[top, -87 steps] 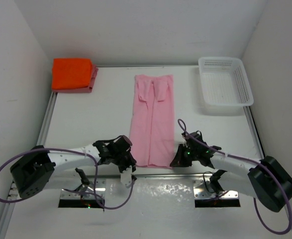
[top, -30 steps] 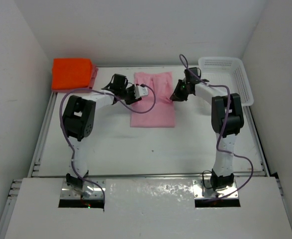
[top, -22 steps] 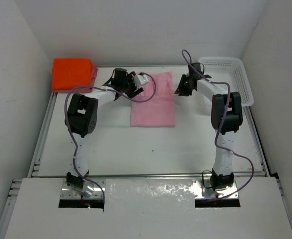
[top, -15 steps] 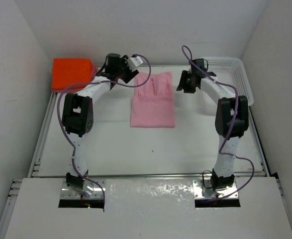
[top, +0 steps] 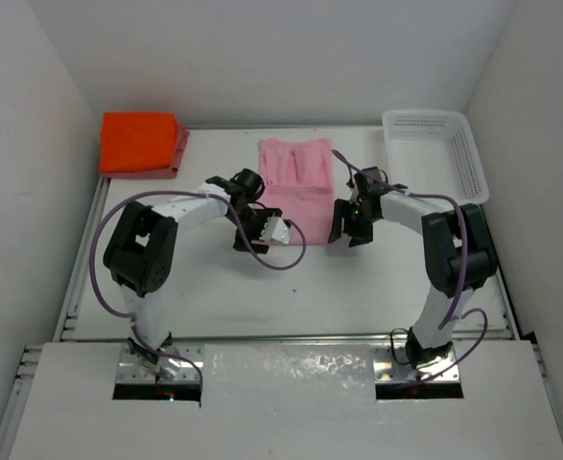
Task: Fold and stack the t-shirts
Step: Grab the bottom of the folded rectangular tshirt with both arms, then fold the folded rectangular tshirt in 1/3 of the way
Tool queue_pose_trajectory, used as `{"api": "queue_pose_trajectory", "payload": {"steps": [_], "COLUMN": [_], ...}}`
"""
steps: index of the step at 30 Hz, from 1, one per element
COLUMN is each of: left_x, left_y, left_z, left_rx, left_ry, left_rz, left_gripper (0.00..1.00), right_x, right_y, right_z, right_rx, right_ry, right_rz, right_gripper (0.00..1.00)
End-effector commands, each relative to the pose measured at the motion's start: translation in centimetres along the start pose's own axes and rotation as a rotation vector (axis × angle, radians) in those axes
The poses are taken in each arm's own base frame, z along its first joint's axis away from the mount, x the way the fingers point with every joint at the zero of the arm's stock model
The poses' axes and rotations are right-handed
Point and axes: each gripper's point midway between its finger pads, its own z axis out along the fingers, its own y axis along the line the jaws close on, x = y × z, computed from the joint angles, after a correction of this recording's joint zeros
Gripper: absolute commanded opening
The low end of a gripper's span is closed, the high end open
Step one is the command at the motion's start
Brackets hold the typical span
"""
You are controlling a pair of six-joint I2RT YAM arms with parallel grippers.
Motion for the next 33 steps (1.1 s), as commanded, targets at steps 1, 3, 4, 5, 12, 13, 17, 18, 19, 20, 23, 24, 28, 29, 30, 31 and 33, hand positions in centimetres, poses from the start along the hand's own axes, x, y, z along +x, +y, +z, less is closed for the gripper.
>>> {"api": "queue_pose_trajectory", "payload": {"steps": [1,3,4,5,12,13,17,18,19,20,23,24,28,29,30,31,33], "left_x": [0.3,0.4,0.8,1.1,2.5,2.6,2.7,3.0,2.9,2.9,2.6,2.7,2.5,2.3,2.6,2.7,1.7], "left_y": [1.7,2.7,2.5,2.7,1.4,1.4,2.3,2.6,3.0,3.1,3.4,3.5,1.6,1.3,-0.4,-1.3,-4.1], "left_z": [0.0,0.9,1.3,1.5,3.5,3.7,4.0,4.1,3.9,3.9,3.3,3.1,2.0,1.2,1.3,1.1,0.2], "left_rx": [-0.083,-0.132,-0.129,-0.135,-0.120,-0.124,-0.176,-0.187,-0.201,-0.204,-0.221,-0.223,-0.171,-0.178,-0.143,-0.128,-0.092], "left_ry": [0.002,0.018,0.029,0.037,0.054,0.058,0.060,0.072,0.069,0.070,0.073,0.076,0.099,0.102,0.114,0.118,0.119], "left_rz": [0.043,0.036,0.036,0.040,-0.005,-0.013,-0.061,-0.072,-0.088,-0.100,-0.127,-0.133,-0.158,-0.158,-0.178,-0.188,-0.194], "left_gripper": [0.69,0.69,0.68,0.68,0.61,0.58,0.29,0.23,0.14,0.08,0.00,0.00,0.00,0.00,0.00,0.00,0.00], "right_x": [-1.5,-1.2,-1.1,-0.7,-0.6,-0.3,-0.2,-0.2,-0.2,-0.2,-0.4,-0.4,1.0,1.4,2.8,3.6,5.3], "right_y": [1.1,0.9,0.9,0.8,1.1,1.1,1.5,1.5,1.5,1.5,1.9,2.0,2.0,2.2,1.8,1.7,2.3], "right_z": [0.3,0.9,1.2,1.5,3.1,3.5,3.8,3.8,3.8,3.7,3.4,3.2,2.1,1.2,1.0,0.5,-1.4], "right_rx": [-0.063,-0.062,-0.066,-0.068,-0.089,-0.088,-0.099,-0.099,-0.096,-0.095,-0.113,-0.117,-0.126,-0.130,-0.127,-0.125,-0.142], "right_ry": [-0.075,-0.074,-0.073,-0.069,-0.076,-0.061,-0.056,-0.052,-0.043,-0.042,-0.046,-0.045,-0.020,-0.023,0.000,0.014,0.008], "right_rz": [0.044,0.056,0.068,0.077,0.138,0.144,0.157,0.161,0.164,0.165,0.159,0.154,0.115,0.101,0.086,0.080,0.032], "right_gripper": [0.62,0.61,0.61,0.61,0.55,0.52,0.26,0.18,0.04,0.00,0.00,0.00,0.00,0.00,0.00,0.00,0.00]}}
